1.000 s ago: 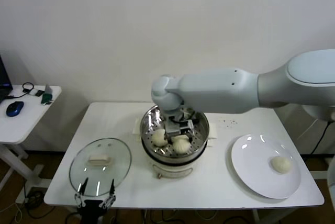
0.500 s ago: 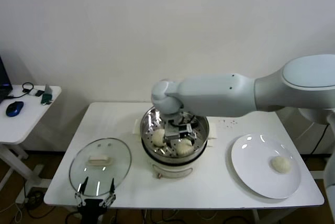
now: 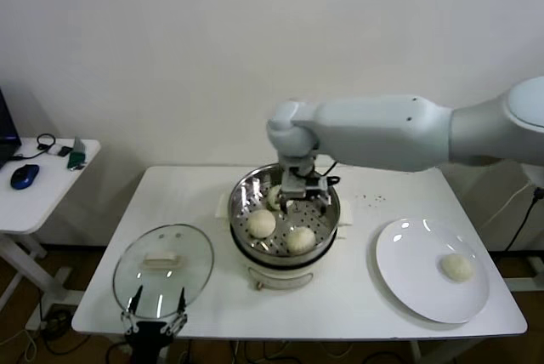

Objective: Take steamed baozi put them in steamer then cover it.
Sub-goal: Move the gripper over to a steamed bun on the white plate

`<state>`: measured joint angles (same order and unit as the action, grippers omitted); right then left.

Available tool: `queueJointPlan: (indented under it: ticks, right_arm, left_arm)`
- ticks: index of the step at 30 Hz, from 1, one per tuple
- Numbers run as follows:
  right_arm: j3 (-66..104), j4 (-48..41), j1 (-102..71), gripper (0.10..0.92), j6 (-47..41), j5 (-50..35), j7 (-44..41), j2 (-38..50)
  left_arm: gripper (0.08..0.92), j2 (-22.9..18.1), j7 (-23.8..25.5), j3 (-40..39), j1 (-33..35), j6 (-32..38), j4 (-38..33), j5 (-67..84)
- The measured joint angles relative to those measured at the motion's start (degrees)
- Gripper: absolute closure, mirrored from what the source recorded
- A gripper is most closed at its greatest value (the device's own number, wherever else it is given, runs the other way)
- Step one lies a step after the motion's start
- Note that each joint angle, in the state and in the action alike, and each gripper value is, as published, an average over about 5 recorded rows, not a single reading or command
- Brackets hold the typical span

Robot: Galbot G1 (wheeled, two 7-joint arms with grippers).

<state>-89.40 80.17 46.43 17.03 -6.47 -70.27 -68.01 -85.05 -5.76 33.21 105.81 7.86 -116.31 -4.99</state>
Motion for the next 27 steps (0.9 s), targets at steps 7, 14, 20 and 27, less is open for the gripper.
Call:
queueJointPlan:
  ticks: [7,14,20,27]
  right_arm:
    - [-3.4,-0.5,2.2,0.203,-8.8,-7.7,3.8,9.8]
    - [-4.2,-0.5,1.6,0.203,-16.6,-11.5,7.0,20.5]
    - [-0.8,-1.4,-3.6,0.203,-20.8,-10.5,8.2,29.4]
    - [7.2,-3.5,-14.2,0.203,-22.5,-6.3,7.8,37.5]
  left_arm:
    - [0.177,0.2,0.0,-0.1,-0.6,-0.1,0.0,0.0]
    - [0.177,0.2,0.0,0.3,-1.2,-0.4,0.1,0.4]
    - [0.177,0.0,0.0,0.8,-1.0,-0.3,-0.1,0.4]
    - [0.177,0.0,0.1,1.3,-0.8,-0.4,-0.2,0.4]
